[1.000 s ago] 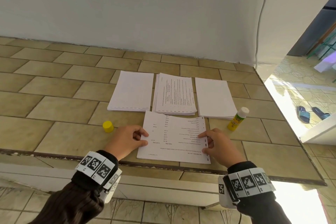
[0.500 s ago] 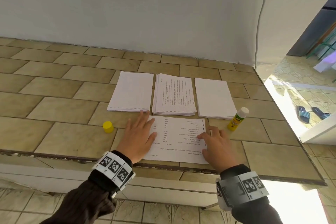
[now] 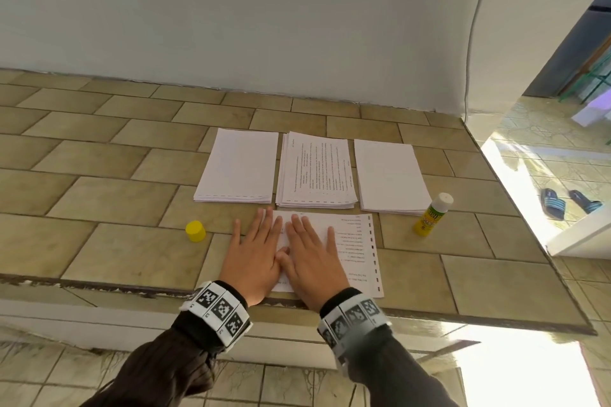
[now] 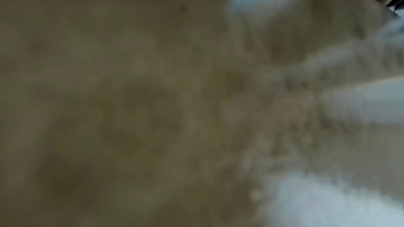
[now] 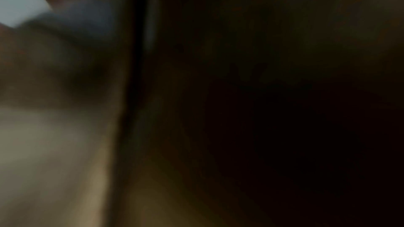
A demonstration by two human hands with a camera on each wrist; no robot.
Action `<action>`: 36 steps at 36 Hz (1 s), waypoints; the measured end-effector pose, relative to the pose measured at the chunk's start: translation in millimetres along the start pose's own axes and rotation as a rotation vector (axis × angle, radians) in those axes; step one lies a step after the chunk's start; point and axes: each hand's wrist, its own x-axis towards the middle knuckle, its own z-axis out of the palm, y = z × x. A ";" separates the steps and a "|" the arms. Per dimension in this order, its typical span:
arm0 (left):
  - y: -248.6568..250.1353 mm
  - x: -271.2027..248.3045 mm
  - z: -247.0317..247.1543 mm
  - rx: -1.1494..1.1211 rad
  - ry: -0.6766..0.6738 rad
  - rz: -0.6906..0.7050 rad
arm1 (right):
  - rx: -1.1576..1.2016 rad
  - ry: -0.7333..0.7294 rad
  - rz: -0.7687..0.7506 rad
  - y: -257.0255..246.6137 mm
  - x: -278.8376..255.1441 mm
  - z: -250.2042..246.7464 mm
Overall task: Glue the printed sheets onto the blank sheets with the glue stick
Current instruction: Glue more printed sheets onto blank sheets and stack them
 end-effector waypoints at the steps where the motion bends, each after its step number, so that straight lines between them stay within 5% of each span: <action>1: -0.4 0.2 0.1 -0.011 0.014 0.000 | -0.009 0.005 0.000 3.2 1.6 1.4; 13: 1.3 -0.9 -4.5 -0.013 -0.032 -0.005 | -0.098 0.071 0.246 86.9 -25.2 -5.8; 19: 1.5 -0.5 -4.1 -0.005 -0.050 -0.015 | -0.192 0.106 0.353 80.0 -25.8 -9.9; 28: 5.9 -1.3 -8.0 -0.003 -0.024 -0.036 | -0.072 0.048 0.041 17.9 -3.8 4.1; 36: 3.1 -1.1 -6.2 -0.009 -0.026 -0.035 | -0.116 0.073 0.190 60.1 -12.3 -3.9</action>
